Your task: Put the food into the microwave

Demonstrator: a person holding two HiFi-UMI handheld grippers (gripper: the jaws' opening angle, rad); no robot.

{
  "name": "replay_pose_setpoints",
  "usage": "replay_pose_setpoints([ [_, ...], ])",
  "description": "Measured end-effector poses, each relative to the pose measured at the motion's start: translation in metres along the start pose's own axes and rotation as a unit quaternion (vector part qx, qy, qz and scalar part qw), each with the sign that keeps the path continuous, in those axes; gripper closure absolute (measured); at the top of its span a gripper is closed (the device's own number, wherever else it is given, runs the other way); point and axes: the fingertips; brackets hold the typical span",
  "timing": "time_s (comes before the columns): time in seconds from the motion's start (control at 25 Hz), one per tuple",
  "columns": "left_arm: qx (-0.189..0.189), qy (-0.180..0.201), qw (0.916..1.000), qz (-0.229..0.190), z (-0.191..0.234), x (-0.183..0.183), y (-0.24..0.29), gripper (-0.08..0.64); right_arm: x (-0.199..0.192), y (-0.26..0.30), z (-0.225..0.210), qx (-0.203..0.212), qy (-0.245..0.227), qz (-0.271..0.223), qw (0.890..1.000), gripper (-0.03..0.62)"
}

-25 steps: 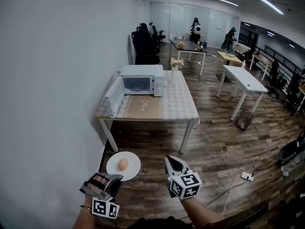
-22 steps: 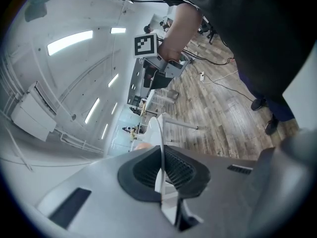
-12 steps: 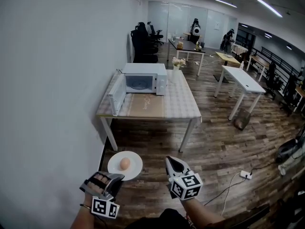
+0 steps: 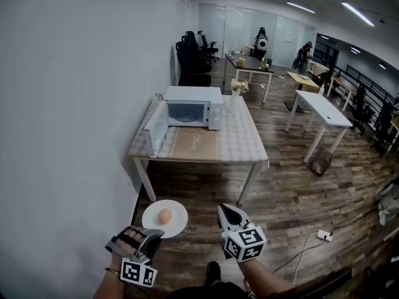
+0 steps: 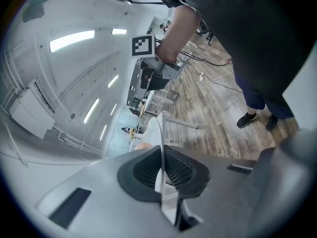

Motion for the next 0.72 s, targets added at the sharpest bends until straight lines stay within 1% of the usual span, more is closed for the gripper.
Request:
replay_pose_setpoints([
  [0.16,-0.006,0.0,1.0,0.006,0.013,-0.006,0.019,0.541,0.005,0.02,-0.013,0.003,0.001,-0.002,1.0,0.583],
  [0.32,-0.007,-0.016,0.9998,0.008,0.032,-0.014,0.041,0.541,0.011,0.046,-0.03,0.003,0.005,-0.003,1.0,0.583],
  [0.52,-0.009,-0.012,0.9997,0.019,0.052,-0.017,0.072,0.541,0.018,0.076,-0.054,0.011,0.004,-0.003,1.0,0.583],
  [0.72,-0.006,-0.017,0.9994,0.029,0.072,-0.022,0.097,0.541,0.023,0.106,-0.071,0.022,0.006,-0.003,1.0,0.583],
])
Point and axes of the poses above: the fingertips, and each gripper's own axes: y forward along the fingers, z to its left, x out of its top, and after that the axes turned 11 degrees about -x, right-handed
